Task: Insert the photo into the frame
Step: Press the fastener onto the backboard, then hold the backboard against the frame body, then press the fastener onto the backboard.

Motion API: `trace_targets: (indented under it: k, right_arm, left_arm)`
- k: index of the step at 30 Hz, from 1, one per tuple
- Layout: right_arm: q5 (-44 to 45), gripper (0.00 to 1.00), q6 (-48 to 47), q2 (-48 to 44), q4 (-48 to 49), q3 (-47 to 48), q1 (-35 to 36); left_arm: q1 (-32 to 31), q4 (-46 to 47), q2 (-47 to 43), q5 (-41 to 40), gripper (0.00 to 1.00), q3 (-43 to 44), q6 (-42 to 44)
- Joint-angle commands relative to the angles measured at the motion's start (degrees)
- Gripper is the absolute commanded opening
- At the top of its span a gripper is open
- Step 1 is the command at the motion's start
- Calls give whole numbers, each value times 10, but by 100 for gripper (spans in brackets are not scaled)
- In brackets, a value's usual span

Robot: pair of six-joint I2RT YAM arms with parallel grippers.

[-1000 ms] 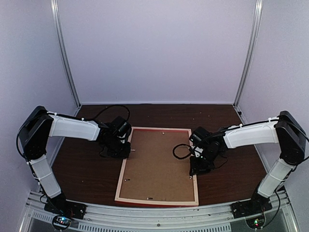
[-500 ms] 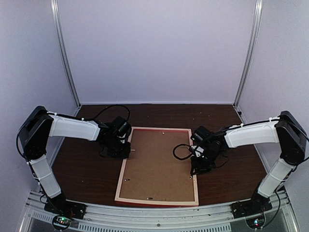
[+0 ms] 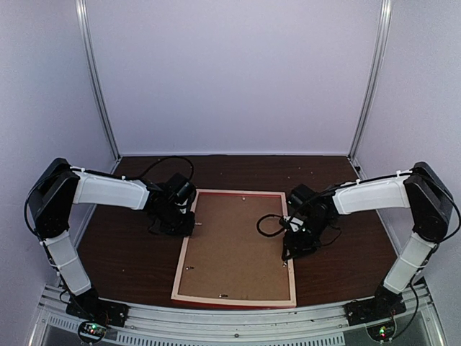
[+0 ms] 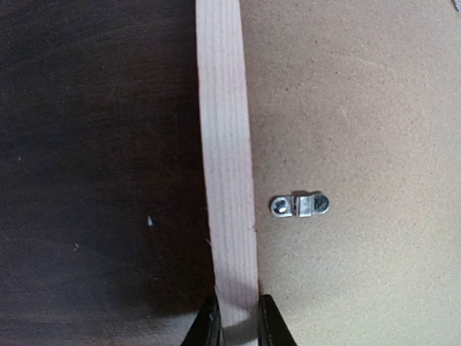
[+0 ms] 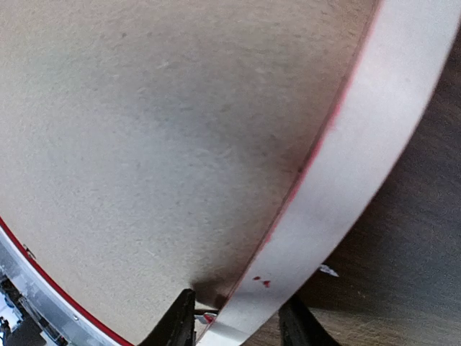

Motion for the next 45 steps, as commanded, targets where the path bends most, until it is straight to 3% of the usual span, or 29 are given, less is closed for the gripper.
trace_targets:
  k: [1,6,15,19,25,32,45]
  right_arm:
    - [32,43,-7,26,11,0,-15]
    - [55,43,13,48,21,27,-20]
    - [83,25,12,71,17,47,-29]
    - [96,18,-4,65,2,48,-36]
    - [106,10,-31,57,-24,60,-41]
    - [100,9,-25,47,-20,56,-42]
    - [90,10,-17,44,-5,41,-45]
  left_arm:
    - [-1,-9,-4,6,14,-1,9]
    - [-1,-10,-7,9,14,-3,8]
    - [-1,-4,-20,15,15,-11,5]
    - [-1,11,-37,18,22,-15,5]
    - [-1,24,-40,51,48,1,16]
    - [-1,-19,7,31,58,41,37]
    - [-1,-58,45,-35,58,68,61]
